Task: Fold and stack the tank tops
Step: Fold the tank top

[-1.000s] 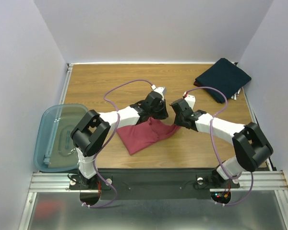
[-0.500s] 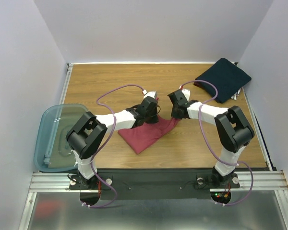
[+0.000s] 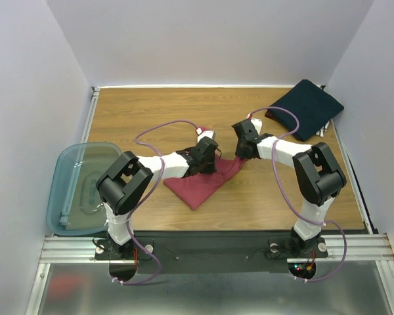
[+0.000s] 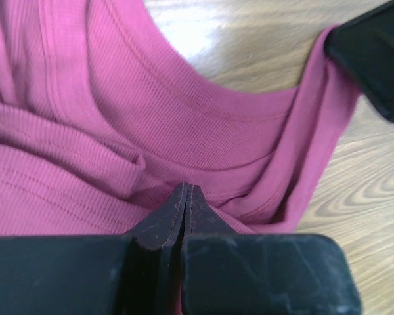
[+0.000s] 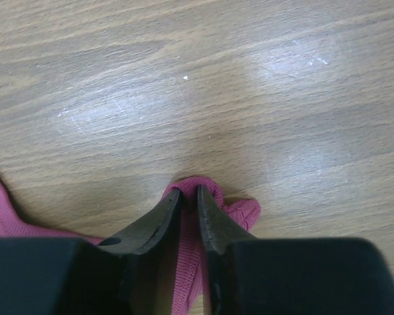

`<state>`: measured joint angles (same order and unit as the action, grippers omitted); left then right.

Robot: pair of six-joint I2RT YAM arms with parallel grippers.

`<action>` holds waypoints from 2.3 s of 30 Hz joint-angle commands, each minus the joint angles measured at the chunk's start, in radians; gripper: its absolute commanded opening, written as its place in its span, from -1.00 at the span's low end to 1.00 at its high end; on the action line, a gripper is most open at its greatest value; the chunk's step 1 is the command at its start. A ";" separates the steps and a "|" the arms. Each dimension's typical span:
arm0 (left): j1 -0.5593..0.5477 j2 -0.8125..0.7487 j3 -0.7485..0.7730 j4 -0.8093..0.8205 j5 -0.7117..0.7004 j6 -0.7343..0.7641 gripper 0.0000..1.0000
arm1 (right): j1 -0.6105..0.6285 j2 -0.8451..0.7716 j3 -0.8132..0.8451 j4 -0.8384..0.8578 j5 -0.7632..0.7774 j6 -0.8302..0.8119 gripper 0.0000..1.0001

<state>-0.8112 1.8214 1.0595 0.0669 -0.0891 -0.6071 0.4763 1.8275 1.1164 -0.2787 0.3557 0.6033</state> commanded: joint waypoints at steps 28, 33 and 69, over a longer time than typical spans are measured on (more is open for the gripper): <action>-0.031 -0.244 -0.216 -0.134 -0.029 0.027 -0.88 | 0.357 -0.402 -0.412 -0.016 0.028 0.271 -0.01; -0.031 -0.220 -0.208 -0.136 -0.029 0.030 -0.88 | 0.228 -0.398 -0.399 -0.017 -0.006 0.196 -0.07; 0.185 0.067 0.365 -0.148 0.011 0.006 -0.92 | 0.016 0.068 0.316 -0.028 -0.268 0.098 -0.08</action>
<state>-0.6350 1.8420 1.3750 -0.0895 -0.1085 -0.5922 0.5087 1.8362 1.3575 -0.3222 0.1577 0.6811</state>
